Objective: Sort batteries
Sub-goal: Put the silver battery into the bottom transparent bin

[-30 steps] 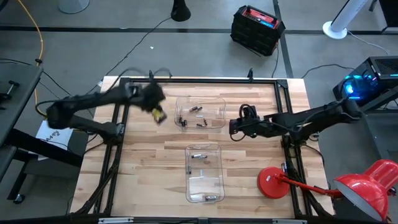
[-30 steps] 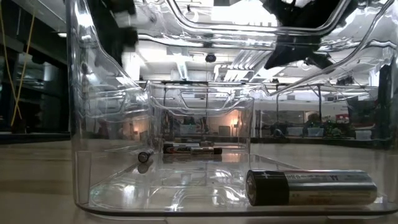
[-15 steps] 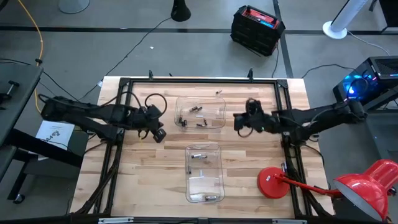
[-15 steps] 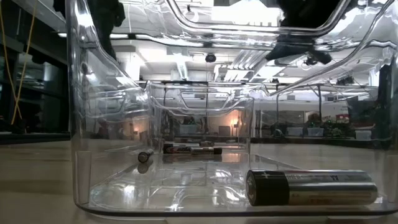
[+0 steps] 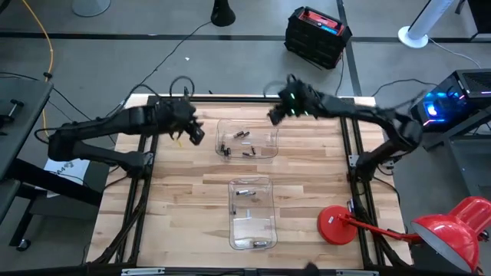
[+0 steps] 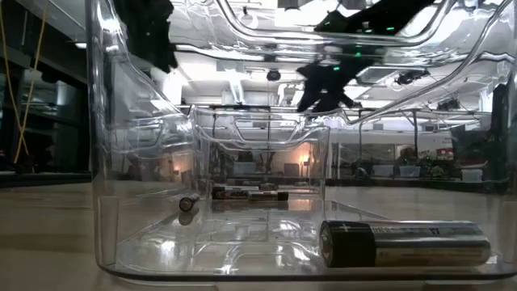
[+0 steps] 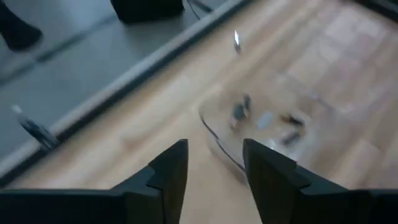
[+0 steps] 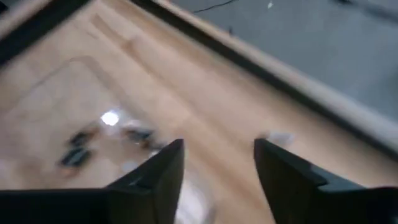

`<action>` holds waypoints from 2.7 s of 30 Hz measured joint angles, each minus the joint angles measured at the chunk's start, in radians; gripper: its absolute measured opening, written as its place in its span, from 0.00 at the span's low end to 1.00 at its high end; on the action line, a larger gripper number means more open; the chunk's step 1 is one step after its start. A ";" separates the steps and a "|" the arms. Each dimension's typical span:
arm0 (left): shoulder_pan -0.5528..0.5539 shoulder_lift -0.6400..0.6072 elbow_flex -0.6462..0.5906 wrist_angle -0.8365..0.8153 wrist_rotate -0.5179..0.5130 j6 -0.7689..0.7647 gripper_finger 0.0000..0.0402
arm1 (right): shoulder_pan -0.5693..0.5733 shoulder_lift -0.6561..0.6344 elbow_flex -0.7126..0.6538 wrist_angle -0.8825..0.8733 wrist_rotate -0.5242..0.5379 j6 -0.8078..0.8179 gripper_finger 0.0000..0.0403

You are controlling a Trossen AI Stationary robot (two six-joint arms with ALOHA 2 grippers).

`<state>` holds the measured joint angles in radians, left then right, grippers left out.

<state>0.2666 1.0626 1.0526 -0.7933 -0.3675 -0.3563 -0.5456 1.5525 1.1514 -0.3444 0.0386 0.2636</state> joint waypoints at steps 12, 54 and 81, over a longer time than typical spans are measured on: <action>0.106 -0.039 0.042 0.103 0.214 0.104 0.40 | -0.177 0.405 0.493 -0.542 -0.103 -0.675 0.52; 0.093 -0.053 0.041 0.291 0.084 0.018 0.39 | -0.186 0.489 0.253 -0.189 -0.012 -1.450 0.48; 0.083 -0.053 0.041 0.215 0.174 -0.010 0.39 | -0.186 0.516 0.253 -0.085 -0.246 -1.236 0.47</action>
<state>0.3496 1.0096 1.0935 -0.5783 -0.1938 -0.3666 -0.7314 2.0681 1.4046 -0.4294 -0.2073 -0.9726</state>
